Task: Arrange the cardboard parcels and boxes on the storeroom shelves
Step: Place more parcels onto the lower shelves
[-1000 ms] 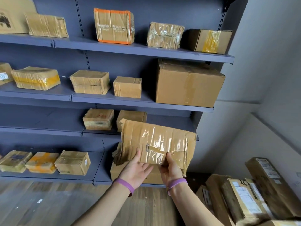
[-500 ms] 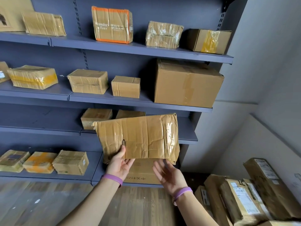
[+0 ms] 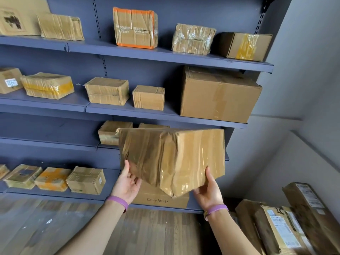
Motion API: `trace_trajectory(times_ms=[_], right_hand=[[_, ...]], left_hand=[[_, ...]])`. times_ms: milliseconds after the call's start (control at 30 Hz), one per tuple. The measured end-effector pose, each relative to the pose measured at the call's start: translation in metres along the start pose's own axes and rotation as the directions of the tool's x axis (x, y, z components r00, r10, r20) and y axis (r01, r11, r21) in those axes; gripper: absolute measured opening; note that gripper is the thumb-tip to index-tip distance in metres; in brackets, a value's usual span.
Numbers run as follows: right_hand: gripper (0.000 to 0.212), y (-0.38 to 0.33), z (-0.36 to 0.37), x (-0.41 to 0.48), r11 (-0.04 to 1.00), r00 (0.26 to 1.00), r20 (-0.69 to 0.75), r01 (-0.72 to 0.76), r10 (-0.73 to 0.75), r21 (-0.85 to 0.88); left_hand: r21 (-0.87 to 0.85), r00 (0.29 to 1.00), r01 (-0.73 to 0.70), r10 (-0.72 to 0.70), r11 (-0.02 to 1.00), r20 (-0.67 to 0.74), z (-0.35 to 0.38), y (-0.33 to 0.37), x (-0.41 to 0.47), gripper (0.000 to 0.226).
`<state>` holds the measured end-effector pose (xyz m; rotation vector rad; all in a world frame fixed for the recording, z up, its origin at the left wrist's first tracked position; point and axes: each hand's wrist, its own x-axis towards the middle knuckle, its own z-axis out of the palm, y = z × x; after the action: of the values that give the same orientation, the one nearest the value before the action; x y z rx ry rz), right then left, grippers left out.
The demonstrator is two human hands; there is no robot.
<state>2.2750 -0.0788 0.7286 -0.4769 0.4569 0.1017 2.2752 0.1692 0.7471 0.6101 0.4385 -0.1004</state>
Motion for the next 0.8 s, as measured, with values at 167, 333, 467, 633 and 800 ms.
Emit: trace_trajectory(times_ms=[167, 333, 467, 633, 800], right_hand=[[0.028, 0.018, 0.021, -0.001, 0.998, 0.999, -0.003, 0.045, -0.045, -0.048], [0.031, 0.038, 0.027, -0.002, 0.998, 0.999, -0.028, 0.025, -0.027, -0.056], [0.037, 0.049, 0.026, -0.007, 0.983, 1.000, -0.013, 0.007, -0.010, -0.186], [0.039, 0.053, 0.025, -0.013, 0.964, 0.997, 0.075, -0.002, 0.023, -0.267], [0.022, 0.047, -0.002, -0.013, 0.957, 0.981, 0.095, -0.141, 0.170, -0.251]], left_hand=[[0.083, 0.959, 0.194, -0.207, 0.977, 0.195, 0.000, -0.031, -0.012, 0.087], [0.205, 0.921, 0.250, -0.298, 0.946, 0.252, 0.001, -0.066, -0.015, 0.089], [0.129, 0.968, 0.118, -0.143, 0.985, 0.206, 0.025, -0.071, -0.015, 0.056], [0.019, 0.989, 0.086, -0.087, 0.996, 0.123, 0.022, -0.060, -0.002, 0.038], [-0.010, 0.996, 0.046, -0.045, 0.999, 0.072, 0.010, -0.036, 0.004, 0.024]])
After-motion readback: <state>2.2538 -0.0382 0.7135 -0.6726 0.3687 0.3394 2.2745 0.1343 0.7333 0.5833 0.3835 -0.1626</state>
